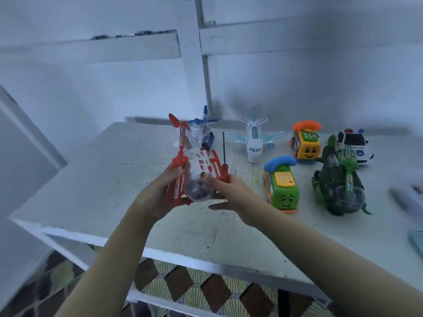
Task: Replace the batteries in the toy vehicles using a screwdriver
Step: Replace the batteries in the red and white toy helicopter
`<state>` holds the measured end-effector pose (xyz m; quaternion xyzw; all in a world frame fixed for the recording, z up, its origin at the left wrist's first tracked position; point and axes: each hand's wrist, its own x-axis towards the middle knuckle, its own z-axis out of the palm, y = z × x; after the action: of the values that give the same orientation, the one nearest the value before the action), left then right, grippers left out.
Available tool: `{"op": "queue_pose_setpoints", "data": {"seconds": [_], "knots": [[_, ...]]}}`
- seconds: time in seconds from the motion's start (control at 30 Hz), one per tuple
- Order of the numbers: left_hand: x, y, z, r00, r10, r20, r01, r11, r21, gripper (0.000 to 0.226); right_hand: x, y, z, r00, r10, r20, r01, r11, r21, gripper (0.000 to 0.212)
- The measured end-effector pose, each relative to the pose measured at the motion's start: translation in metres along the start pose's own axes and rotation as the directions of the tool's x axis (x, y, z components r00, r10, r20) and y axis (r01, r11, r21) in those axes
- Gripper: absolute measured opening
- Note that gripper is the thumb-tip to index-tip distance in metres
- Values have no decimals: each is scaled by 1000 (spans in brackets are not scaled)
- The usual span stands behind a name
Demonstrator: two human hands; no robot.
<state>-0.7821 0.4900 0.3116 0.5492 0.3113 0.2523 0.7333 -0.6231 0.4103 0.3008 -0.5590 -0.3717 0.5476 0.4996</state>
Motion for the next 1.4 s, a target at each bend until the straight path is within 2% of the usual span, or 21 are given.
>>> {"op": "queue_pose_setpoints", "data": {"seconds": [0.07,0.23,0.27,0.37,0.43,0.57,0.7,0.77,0.83,0.9,0.97,1.0,1.07,1.23,1.4], "knots": [[7,-4,-8,998,-45,-44,47,997,57,103,10,9,2,998,25,-51,-25,1000,-1,30],[27,-15,-14,986,-128,-109,132,991,33,49,19,34,9,969,151,-194,-116,976,184,42],[32,-17,-15,984,-140,-111,141,990,5,49,20,37,12,962,161,-220,-126,979,163,48],[40,-22,-19,975,-192,-108,187,981,-61,71,21,38,16,945,223,-238,-225,974,17,65],[45,-23,-22,972,-214,-98,210,976,-51,75,20,36,14,936,290,-198,-295,955,4,64],[51,-24,-21,966,-242,-90,240,970,-39,64,19,34,7,917,375,-136,-374,927,38,66],[54,-20,-25,957,-283,-66,282,959,-28,66,17,32,-1,901,422,-101,-417,907,64,51],[54,-17,-26,953,-298,-45,298,954,-5,65,19,36,-5,896,417,-150,-408,909,92,47],[52,-12,-23,954,-300,18,300,954,-11,52,24,42,-7,903,372,-217,-348,927,140,48],[49,-11,-21,954,-298,40,300,953,-36,58,30,47,-7,917,304,-259,-266,948,172,45],[47,-11,-19,957,-290,5,290,954,-74,75,34,49,-5,930,245,-275,-192,960,205,37],[46,-12,-18,958,-285,-17,282,955,-92,75,36,50,-4,934,223,-280,-168,963,210,35],[44,-14,-16,962,-266,-67,257,959,-119,67,38,50,-1,938,197,-285,-149,972,182,35],[39,-21,-15,964,-235,-128,209,960,-187,64,36,45,-1,943,172,-283,-134,979,151,27],[36,-24,-10,960,-191,-205,158,973,-170,51,38,47,-2,943,214,-255,-177,971,158,44]]}}
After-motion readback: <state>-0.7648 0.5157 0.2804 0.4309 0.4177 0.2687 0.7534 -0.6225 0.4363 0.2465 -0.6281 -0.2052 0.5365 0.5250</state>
